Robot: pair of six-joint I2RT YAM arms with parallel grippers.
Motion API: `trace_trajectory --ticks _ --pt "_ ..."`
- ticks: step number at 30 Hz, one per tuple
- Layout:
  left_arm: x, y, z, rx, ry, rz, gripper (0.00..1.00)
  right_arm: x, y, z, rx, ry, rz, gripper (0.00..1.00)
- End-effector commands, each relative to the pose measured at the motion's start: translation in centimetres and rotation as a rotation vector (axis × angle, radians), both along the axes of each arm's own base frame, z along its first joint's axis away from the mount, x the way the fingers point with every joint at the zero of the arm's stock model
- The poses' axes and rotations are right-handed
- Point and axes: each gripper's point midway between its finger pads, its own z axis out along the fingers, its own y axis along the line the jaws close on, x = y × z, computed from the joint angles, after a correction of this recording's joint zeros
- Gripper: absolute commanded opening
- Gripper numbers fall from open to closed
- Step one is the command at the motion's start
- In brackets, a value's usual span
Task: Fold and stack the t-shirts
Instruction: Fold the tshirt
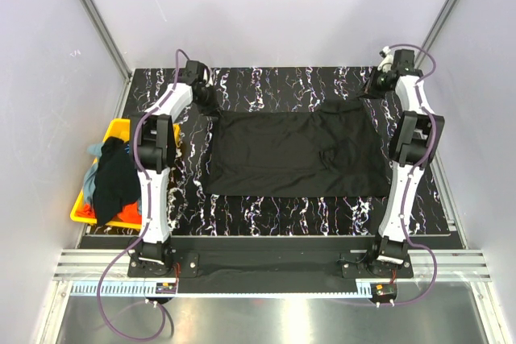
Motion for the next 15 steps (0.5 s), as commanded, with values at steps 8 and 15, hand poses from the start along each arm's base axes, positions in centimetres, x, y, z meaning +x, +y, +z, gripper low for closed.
trace_trajectory --ticks 8,15 --pt "-1.2 -0.2 5.5 -0.025 -0.086 -0.018 0.0 -0.7 1.1 9.5 -0.003 -0.223 0.004 0.0" --pt "-3.9 0.1 6.1 -0.015 -0.071 -0.03 0.0 -4.2 1.6 8.1 0.007 -0.182 -0.017 0.0"
